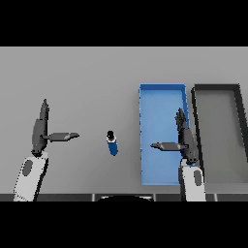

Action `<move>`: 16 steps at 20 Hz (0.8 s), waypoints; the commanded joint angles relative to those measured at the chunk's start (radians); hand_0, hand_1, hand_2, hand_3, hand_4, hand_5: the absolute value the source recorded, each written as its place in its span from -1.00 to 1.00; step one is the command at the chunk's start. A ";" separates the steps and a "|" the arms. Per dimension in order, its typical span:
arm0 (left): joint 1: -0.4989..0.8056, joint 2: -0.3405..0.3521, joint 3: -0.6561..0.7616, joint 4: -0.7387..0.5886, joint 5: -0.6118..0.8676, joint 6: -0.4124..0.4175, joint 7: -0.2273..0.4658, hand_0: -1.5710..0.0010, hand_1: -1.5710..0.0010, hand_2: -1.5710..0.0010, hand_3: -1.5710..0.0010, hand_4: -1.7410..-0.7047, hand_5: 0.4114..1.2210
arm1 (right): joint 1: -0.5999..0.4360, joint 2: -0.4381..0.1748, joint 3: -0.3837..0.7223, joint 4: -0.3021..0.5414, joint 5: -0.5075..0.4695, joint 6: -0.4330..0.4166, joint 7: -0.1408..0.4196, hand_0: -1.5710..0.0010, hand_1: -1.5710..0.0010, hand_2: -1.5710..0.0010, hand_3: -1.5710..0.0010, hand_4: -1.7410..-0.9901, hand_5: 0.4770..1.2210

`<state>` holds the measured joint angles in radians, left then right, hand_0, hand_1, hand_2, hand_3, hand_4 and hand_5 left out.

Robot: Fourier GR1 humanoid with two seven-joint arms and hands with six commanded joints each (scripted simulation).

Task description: Pick up the blue pipe and place it into the blue bin.

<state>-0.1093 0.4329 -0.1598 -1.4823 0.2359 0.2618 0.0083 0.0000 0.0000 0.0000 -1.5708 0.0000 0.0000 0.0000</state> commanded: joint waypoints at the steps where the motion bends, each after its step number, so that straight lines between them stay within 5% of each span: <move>1: 0.002 -0.001 0.000 -0.003 -0.001 0.001 -0.006 1.00 1.00 1.00 1.00 0.29 -0.56 | 0.003 0.000 0.000 -0.002 -0.001 0.000 -0.002 1.00 1.00 1.00 1.00 0.37 -0.62; 6: 0.032 0.000 -0.007 -0.034 -0.003 0.007 -0.016 1.00 1.00 1.00 1.00 0.29 -0.56 | 0.029 -0.006 0.004 -0.024 -0.002 0.004 -0.010 1.00 1.00 1.00 1.00 0.37 -0.62; 7: 0.032 0.081 -0.041 -0.052 0.005 -0.128 -0.052 1.00 1.00 1.00 1.00 0.29 -0.56 | 0.060 -0.050 0.042 -0.056 0.045 0.038 -0.059 1.00 1.00 1.00 1.00 0.37 -0.62; 9: 0.034 0.174 -0.056 -0.048 0.026 -0.273 -0.082 1.00 1.00 1.00 1.00 0.29 -0.56 | 0.107 -0.096 0.084 -0.106 0.099 0.068 -0.097 1.00 1.00 1.00 1.00 0.37 -0.62; 16: 0.056 0.220 -0.083 -0.069 0.050 -0.392 -0.127 1.00 1.00 1.00 1.00 0.26 -0.52 | 0.136 -0.123 0.116 -0.159 0.171 0.051 -0.055 1.00 1.00 1.00 1.00 0.48 -0.68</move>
<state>-0.0528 0.6528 -0.2432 -1.5510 0.2858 -0.1311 -0.1227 0.1362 -0.1234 0.1161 -1.7297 0.1704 0.0510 -0.0584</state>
